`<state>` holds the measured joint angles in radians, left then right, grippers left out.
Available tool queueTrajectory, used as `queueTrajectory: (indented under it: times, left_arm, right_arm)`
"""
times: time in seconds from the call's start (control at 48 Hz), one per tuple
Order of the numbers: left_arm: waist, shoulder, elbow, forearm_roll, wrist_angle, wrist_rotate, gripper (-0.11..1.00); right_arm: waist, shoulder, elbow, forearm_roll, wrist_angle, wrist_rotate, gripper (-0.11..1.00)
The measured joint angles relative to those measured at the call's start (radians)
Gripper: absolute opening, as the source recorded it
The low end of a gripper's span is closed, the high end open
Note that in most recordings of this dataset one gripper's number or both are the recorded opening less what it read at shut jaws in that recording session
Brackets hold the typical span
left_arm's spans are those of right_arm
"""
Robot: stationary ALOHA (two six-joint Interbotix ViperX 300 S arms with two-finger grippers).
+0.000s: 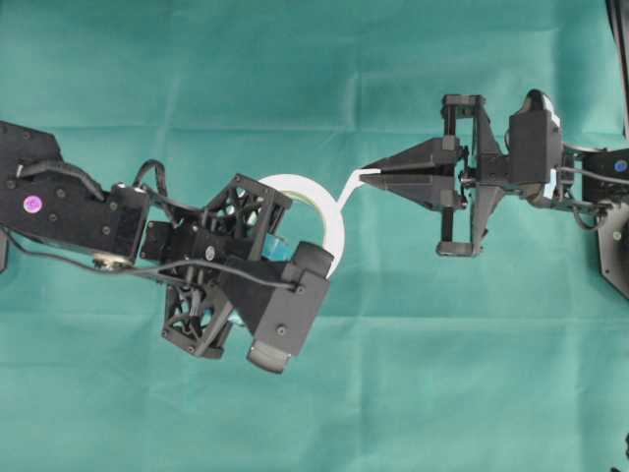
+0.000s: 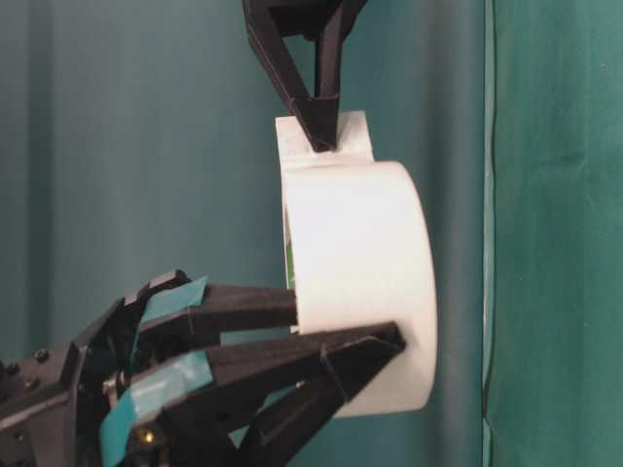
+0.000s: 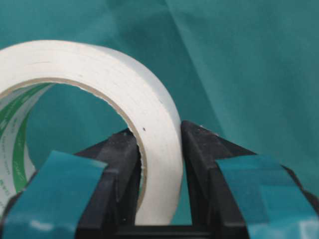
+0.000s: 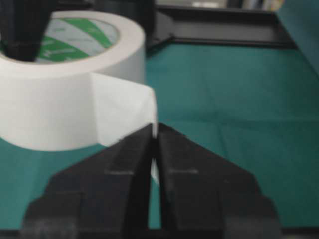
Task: Peel off the duct tape with your right arm.
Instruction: 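Pull the left gripper with the roll away from the right gripper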
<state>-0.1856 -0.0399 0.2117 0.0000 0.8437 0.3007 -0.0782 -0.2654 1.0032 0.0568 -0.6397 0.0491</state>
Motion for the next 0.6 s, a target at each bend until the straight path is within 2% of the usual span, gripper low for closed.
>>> queueTrajectory:
  times: [0.146,0.354,0.604]
  left_arm:
    - [-0.017,0.000,0.015,0.000,-0.018,0.046,0.22]
    - [-0.081,-0.003,0.044,-0.002,-0.051,0.132,0.21]
    - [-0.098,-0.029,0.074,-0.002,-0.110,0.167,0.21]
  right_arm:
    - [0.000,0.002,0.002,0.002,0.000,-0.006,-0.09]
    - [-0.009,0.002,0.002,0.003,0.000,0.000,-0.09]
    - [-0.009,0.002,0.002,0.003,-0.002,0.000,-0.09]
